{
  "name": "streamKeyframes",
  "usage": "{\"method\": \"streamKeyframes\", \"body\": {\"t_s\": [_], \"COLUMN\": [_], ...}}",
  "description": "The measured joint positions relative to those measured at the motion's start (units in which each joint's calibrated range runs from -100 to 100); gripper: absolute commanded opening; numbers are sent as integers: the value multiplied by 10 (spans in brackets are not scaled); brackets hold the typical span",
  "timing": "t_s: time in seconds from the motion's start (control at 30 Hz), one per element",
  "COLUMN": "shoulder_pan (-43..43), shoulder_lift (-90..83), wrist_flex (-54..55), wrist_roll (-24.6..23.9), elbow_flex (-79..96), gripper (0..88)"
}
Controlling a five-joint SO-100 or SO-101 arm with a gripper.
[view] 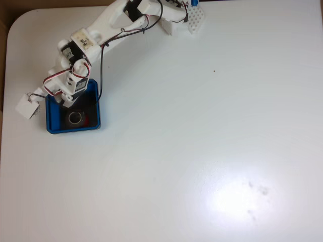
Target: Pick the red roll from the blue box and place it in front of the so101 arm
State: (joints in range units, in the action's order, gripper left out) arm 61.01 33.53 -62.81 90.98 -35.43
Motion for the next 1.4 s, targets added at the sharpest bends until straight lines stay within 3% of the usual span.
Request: {"method": "streamKeyframes", "body": {"t_s": [0.2,1.4], "shoulder_pan": [-1,-15], "shoulder_lift": [0,34], "wrist_flex": [0,22], "wrist_roll": [0,0], "elbow_flex": [0,-1], "gripper": [150,200]}}
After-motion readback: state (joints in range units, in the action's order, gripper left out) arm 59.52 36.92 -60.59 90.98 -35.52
